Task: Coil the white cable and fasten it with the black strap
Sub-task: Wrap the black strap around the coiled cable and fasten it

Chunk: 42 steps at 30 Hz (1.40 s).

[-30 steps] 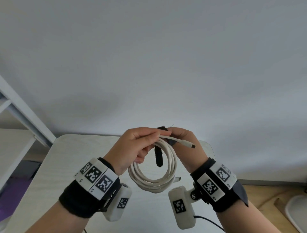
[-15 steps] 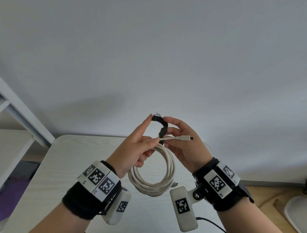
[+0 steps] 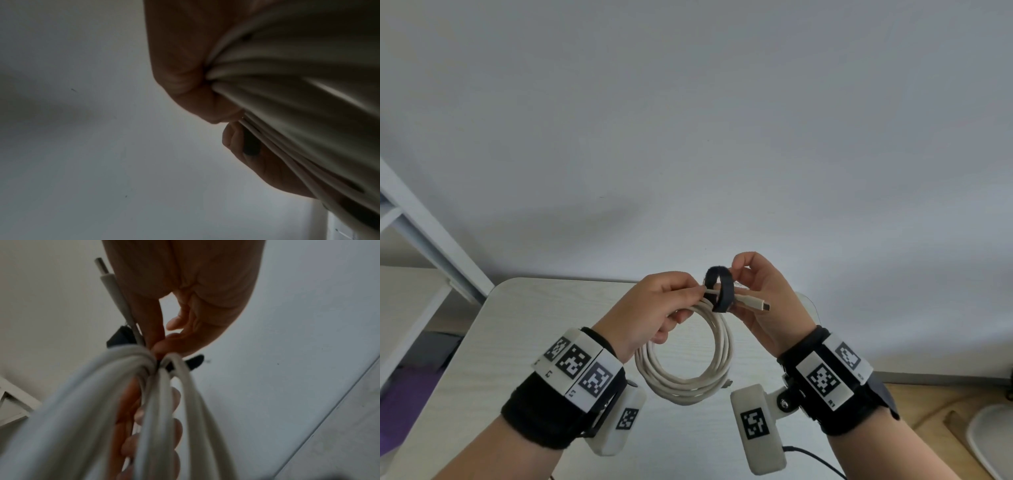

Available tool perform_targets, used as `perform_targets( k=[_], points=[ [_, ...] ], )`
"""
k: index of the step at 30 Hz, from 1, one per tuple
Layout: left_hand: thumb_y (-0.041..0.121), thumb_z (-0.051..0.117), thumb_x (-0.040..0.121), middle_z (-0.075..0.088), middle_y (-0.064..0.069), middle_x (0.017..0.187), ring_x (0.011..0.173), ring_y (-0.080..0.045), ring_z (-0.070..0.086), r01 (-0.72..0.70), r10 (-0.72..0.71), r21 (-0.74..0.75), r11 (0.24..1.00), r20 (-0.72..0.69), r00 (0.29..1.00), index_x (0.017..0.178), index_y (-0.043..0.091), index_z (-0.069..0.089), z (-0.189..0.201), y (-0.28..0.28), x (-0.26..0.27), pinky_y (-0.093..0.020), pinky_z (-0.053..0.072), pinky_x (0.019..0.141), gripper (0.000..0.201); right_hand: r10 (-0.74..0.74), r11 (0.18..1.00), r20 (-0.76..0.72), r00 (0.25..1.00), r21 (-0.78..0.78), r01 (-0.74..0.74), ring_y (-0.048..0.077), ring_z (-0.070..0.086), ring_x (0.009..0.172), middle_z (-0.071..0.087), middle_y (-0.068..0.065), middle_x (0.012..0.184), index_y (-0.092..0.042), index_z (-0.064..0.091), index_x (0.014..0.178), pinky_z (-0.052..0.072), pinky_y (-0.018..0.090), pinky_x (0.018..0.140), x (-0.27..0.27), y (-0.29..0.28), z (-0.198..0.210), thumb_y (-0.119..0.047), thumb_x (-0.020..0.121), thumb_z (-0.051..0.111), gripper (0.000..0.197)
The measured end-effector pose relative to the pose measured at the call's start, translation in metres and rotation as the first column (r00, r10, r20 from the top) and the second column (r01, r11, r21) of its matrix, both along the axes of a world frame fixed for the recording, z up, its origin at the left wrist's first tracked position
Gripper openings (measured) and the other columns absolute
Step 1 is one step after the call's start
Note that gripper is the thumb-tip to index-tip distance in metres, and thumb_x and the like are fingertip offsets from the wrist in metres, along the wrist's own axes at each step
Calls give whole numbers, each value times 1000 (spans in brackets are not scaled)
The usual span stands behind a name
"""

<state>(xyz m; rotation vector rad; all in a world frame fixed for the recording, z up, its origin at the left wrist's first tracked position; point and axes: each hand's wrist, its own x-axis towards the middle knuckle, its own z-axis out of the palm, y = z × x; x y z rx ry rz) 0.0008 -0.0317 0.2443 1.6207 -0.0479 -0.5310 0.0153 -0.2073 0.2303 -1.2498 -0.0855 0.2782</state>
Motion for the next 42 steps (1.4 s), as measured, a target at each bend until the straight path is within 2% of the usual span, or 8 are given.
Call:
perform_targets(
  k=[7, 14, 17, 22, 27, 33, 35, 42],
  points=[
    [13, 52, 92, 39, 1, 53, 44, -10, 18, -99, 98, -63, 993, -17, 995, 83, 8, 67, 0, -2, -1, -21, 13, 41, 19, -48, 999, -76, 996, -19, 47, 16, 58, 56, 60, 6, 72, -9, 52, 86, 50, 22, 55, -5, -1, 3, -11, 93, 48, 8],
    [10, 49, 93, 39, 3, 52, 42, -9, 19, -197, 195, -120, 973, -33, 980, 81, 16, 70, -2, -2, 2, -19, 14, 38, 24, -63, 995, -59, 996, -86, 58, 31, 66, 81, 69, 17, 90, -12, 54, 99, 53, 33, 72, -18, -7, 1, -58, 83, 35, 52],
    [12, 51, 92, 37, 3, 52, 42, -9, 18, -214, 211, -104, 971, -38, 977, 79, 17, 68, -3, -4, 2, -20, 13, 38, 22, -29, 984, -10, 1000, -174, 27, 36, 66, 90, 70, 18, 97, -16, 46, 112, 54, 38, 80, -25, -6, 0, -38, 81, 58, 40],
    [13, 52, 91, 37, 4, 52, 42, -9, 20, -232, 231, -76, 970, -28, 973, 87, 12, 68, -3, -8, 1, -18, 16, 36, 18, -47, 953, 122, 991, -291, 81, 34, 69, 83, 66, 9, 102, -31, 31, 118, 56, 34, 74, -31, -1, -1, -9, 69, 73, 68],
    [13, 51, 92, 37, 3, 51, 41, -9, 21, -239, 239, -56, 970, -1, 971, 86, 10, 68, -1, -11, 0, -16, 18, 35, 18, -91, 928, 259, 962, -328, 176, 19, 62, 60, 48, 1, 119, -38, 17, 121, 51, 23, 56, -36, 5, -1, 5, 70, 70, 85],
    [14, 51, 92, 38, 3, 51, 41, -9, 21, -260, 260, -24, 965, -6, 966, 90, 8, 68, 1, -13, 0, -17, 18, 35, 18, -48, 835, 537, 842, -441, 329, 19, 63, 59, 34, -16, 132, -48, 10, 127, 56, 30, 63, -44, 14, -6, 5, 63, 65, 100],
    [16, 52, 91, 38, 4, 51, 41, -9, 21, -257, 257, 2, 966, 15, 966, 89, 7, 68, 1, -14, 0, -18, 18, 36, 18, -28, 817, 586, 809, -454, 357, 20, 63, 62, 48, -11, 117, -50, 16, 125, 56, 32, 64, -46, 14, -9, 12, 62, 62, 100],
    [23, 53, 91, 39, 3, 53, 41, -10, 23, -231, 226, 70, 970, 71, 972, 86, 5, 64, 0, -22, -1, -21, 19, 39, 22, -44, 763, 569, 821, -512, 395, 9, 49, 77, 29, 4, 127, -54, 19, 123, 43, 13, 65, -40, 20, -17, 19, 61, 49, 100]
  ],
)
